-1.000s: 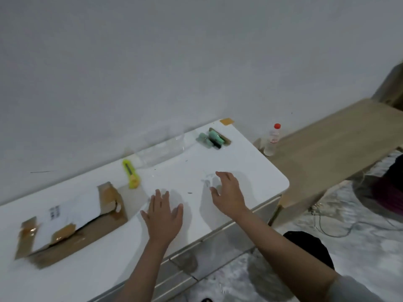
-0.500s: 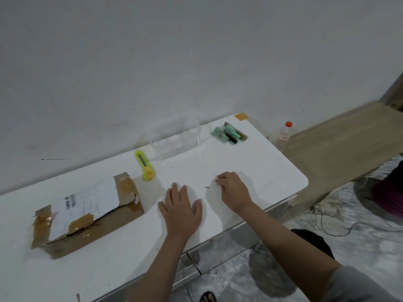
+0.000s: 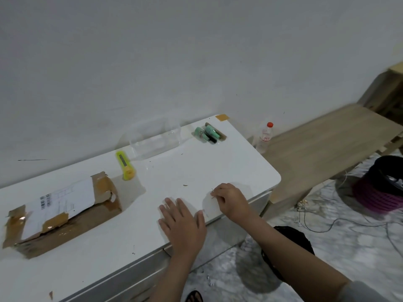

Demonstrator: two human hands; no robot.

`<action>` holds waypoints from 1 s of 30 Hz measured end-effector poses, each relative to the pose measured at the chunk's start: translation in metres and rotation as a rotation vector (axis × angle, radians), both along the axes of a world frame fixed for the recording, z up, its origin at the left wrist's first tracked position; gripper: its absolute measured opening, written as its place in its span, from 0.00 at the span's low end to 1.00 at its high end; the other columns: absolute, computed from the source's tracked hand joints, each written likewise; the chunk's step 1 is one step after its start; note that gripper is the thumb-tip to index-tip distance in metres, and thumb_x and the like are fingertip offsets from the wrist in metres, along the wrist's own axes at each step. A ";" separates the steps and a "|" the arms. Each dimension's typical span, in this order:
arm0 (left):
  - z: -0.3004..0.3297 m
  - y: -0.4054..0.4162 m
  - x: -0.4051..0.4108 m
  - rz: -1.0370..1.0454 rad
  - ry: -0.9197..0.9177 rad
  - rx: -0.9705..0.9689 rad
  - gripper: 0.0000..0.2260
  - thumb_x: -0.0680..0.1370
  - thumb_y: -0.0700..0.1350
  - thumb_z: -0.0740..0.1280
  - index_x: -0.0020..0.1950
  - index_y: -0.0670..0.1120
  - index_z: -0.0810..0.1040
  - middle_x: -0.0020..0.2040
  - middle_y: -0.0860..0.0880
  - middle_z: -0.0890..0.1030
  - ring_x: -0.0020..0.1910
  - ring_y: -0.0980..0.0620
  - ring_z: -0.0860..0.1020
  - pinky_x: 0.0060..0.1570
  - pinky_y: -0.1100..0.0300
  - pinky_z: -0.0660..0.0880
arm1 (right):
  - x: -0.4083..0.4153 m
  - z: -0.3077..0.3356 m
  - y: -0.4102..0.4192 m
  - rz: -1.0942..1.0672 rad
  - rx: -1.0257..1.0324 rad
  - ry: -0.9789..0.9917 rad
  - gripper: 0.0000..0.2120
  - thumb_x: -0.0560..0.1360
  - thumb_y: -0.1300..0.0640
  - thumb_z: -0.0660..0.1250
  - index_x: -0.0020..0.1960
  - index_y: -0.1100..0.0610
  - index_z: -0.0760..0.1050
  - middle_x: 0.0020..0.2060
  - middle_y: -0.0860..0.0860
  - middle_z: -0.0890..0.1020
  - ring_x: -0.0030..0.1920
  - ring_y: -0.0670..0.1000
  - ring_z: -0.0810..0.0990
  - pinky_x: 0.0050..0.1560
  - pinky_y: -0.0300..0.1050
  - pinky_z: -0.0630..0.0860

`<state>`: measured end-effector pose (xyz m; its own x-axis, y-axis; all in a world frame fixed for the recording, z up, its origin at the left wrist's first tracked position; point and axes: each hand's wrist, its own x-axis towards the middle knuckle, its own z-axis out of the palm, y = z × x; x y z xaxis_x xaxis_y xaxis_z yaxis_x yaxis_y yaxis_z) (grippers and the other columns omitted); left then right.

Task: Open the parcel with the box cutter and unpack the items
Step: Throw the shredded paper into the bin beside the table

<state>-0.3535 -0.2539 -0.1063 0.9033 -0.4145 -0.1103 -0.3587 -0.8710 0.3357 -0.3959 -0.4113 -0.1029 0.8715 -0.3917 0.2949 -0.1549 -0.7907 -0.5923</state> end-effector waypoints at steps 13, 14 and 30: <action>0.020 -0.122 -0.045 -0.397 0.004 -0.082 0.25 0.80 0.55 0.54 0.74 0.46 0.60 0.78 0.44 0.52 0.77 0.44 0.48 0.69 0.34 0.46 | -0.159 -0.001 -0.090 -0.362 0.177 0.035 0.06 0.72 0.65 0.68 0.46 0.62 0.83 0.41 0.58 0.85 0.41 0.57 0.82 0.44 0.54 0.80; 0.019 -0.132 -0.043 -0.413 -0.021 -0.047 0.25 0.80 0.55 0.54 0.75 0.46 0.60 0.78 0.44 0.53 0.76 0.44 0.49 0.69 0.34 0.47 | -0.175 -0.004 -0.098 -0.425 0.194 0.039 0.06 0.72 0.64 0.68 0.47 0.61 0.83 0.41 0.58 0.85 0.42 0.57 0.83 0.44 0.52 0.80; -0.001 -0.156 -0.048 -0.398 -0.284 0.019 0.26 0.78 0.54 0.49 0.69 0.40 0.69 0.70 0.37 0.69 0.68 0.36 0.67 0.59 0.37 0.68 | -0.287 -0.071 -0.170 -0.832 0.481 0.309 0.14 0.75 0.65 0.64 0.59 0.61 0.78 0.60 0.58 0.80 0.56 0.57 0.81 0.57 0.48 0.76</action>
<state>-0.4012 -0.4098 -0.1075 0.6708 -0.7339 0.1069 -0.7400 -0.6528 0.1621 -0.6825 -0.5809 -0.1740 0.2790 -0.9280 -0.2470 -0.7489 -0.0492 -0.6609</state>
